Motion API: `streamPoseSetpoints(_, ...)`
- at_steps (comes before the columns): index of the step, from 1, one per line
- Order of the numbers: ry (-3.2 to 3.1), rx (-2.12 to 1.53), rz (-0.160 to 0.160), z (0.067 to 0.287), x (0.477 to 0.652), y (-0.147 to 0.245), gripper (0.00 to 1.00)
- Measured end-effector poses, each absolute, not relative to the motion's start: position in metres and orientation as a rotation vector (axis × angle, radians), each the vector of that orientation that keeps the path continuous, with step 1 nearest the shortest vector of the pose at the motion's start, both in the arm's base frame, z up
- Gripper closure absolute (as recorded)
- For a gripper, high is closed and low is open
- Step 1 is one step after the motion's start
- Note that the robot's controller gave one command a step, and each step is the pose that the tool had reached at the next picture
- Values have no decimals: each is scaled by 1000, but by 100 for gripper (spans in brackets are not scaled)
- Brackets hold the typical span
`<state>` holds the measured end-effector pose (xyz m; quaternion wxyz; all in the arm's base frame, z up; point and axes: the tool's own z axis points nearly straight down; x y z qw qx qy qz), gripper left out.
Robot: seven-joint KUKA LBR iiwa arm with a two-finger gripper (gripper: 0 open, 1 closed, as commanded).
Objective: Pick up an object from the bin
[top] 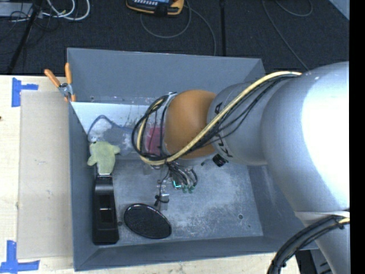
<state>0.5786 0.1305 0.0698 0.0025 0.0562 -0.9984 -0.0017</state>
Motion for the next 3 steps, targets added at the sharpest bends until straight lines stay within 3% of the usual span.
streamPoseSetpoints(2,-3048,721,-3,69,538,111,0)
streamPoseSetpoints(3,-3080,573,-1,72,527,133,0)
